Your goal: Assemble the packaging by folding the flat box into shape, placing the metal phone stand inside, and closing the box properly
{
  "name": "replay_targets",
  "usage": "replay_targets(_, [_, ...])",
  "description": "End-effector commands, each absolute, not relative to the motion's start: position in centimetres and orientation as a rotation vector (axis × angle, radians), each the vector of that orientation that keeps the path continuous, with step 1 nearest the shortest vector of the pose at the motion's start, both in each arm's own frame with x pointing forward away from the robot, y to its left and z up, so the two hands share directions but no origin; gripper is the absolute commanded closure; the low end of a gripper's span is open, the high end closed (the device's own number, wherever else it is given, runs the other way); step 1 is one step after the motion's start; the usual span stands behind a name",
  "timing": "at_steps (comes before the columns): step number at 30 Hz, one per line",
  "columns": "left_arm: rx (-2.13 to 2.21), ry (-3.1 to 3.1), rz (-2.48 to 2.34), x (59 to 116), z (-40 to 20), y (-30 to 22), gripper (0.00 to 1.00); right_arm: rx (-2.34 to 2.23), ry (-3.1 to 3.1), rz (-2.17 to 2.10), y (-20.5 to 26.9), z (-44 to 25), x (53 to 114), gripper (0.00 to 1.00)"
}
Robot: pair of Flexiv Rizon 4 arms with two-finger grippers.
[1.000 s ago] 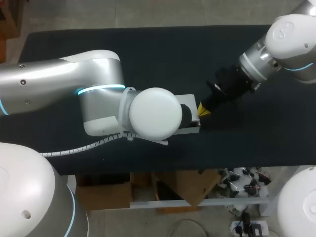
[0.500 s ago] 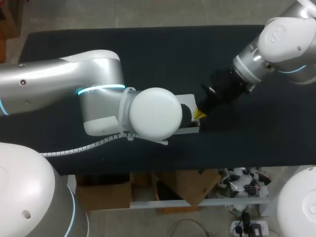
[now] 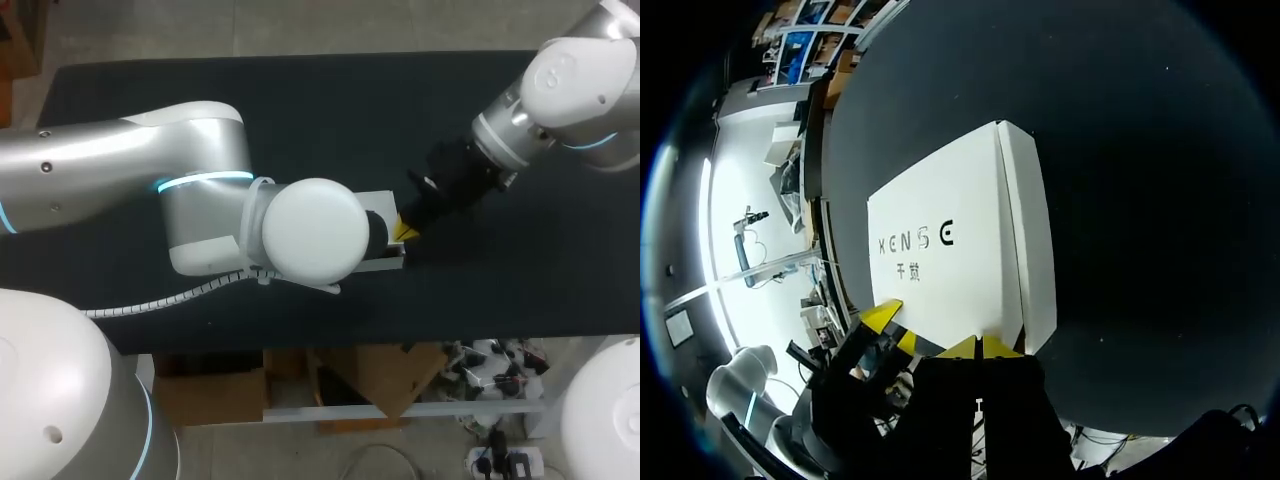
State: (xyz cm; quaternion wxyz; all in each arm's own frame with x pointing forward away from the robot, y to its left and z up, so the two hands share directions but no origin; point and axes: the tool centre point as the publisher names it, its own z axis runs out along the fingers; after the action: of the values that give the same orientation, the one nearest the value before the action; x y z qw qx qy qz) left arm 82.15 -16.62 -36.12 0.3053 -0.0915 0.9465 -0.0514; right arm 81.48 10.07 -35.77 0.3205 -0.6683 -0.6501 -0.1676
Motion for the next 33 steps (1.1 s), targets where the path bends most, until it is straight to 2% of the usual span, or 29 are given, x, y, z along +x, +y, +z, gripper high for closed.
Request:
replay_targets(1, [-0.248,2.502,-0.13,82.2,-36.4,-16.7,0.78,-1.749,-1.707,-0.434,10.0,-35.8,81.8,1.0])
replay_targets(33, [-0.252,2.492,-0.132,81.8,-35.8,-16.2,0.76,-1.745,-1.715,-0.43,11.2,-36.2,80.7,1.0])
